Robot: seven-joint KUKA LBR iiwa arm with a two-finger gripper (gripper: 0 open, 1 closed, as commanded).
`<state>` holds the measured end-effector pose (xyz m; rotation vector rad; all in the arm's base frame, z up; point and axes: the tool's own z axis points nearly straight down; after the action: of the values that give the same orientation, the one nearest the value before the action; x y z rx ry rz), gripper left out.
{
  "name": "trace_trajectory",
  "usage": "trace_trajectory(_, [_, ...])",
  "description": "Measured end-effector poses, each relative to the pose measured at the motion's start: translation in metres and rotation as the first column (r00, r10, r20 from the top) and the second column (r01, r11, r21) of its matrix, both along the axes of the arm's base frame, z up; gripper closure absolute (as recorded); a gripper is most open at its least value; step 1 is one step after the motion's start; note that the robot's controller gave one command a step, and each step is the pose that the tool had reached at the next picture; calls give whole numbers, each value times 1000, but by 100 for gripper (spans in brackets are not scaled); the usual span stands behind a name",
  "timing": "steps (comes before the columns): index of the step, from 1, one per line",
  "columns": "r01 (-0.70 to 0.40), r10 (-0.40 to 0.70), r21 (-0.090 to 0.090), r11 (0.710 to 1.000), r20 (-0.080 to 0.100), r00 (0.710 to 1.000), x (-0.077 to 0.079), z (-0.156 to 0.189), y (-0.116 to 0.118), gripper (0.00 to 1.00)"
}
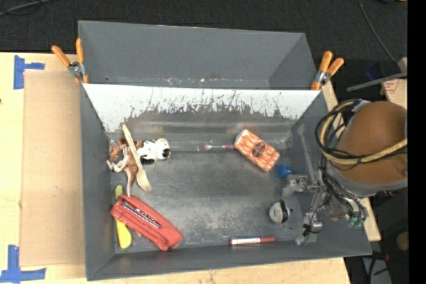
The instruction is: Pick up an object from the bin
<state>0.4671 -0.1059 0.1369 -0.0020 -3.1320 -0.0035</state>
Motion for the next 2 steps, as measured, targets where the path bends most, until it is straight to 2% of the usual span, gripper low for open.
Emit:
trace_trajectory(1, [-3, 3, -1, 1000, 8, 1000, 2, 3, 1, 0])
trace_trajectory(2, [-77, 77, -1, 997, 9, 997, 34, -29, 0, 0])
